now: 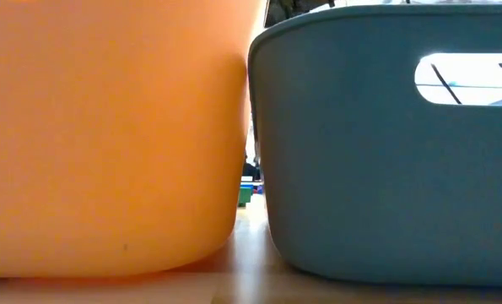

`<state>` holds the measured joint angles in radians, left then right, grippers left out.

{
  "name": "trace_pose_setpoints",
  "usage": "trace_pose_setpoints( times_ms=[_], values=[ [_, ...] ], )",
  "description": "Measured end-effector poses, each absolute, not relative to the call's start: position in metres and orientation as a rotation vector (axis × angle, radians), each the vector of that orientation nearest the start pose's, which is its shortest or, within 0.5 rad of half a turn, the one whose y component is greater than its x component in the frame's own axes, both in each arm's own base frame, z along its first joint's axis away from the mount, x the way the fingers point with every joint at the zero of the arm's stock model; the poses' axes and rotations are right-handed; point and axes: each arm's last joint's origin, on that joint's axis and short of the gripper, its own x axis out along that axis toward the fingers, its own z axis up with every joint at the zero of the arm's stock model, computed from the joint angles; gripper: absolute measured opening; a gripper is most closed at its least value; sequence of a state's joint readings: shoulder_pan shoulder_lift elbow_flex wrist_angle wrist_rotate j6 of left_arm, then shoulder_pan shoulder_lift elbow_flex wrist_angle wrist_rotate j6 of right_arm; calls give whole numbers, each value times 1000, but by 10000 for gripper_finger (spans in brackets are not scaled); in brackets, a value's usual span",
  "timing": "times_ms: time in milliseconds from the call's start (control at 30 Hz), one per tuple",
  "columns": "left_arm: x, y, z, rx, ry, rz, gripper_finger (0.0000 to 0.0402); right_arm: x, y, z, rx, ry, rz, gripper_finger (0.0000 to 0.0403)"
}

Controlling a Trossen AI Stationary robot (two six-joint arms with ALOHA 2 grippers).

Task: Sort blocks
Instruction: Put the red block into the blue bin

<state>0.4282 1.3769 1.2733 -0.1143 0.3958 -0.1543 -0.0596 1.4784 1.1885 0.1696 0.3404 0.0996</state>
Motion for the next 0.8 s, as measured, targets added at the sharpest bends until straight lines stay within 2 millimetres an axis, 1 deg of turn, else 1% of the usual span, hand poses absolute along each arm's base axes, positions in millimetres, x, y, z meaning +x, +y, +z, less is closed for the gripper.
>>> trace_pose_setpoints(
  times_ms=[100,133,200,267,367,533,600,667,800],
  values=[
    [288,119,377,-228,192,46,129,340,-33,342,78,101,-414,83],
    [288,119,377,-223,191,46,121,340,-33,342,78,102,-414,83],
    [287,119,377,-221,193,46,121,340,-33,342,76,108,-414,88],
    [287,120,377,-223,196,49,121,340,-33,341,73,115,-414,102],
    [286,121,377,-223,196,50,121,340,-33,341,72,121,-415,141],
    [283,122,378,-224,200,71,121,336,-37,338,57,182,-426,236],
    [277,123,381,-227,203,79,121,329,-38,341,70,198,-433,268],
    [268,123,385,-232,215,92,121,320,-39,345,78,231,-438,291],
    [237,126,389,-285,291,149,121,305,-45,348,77,290,-466,311]
  ],
)
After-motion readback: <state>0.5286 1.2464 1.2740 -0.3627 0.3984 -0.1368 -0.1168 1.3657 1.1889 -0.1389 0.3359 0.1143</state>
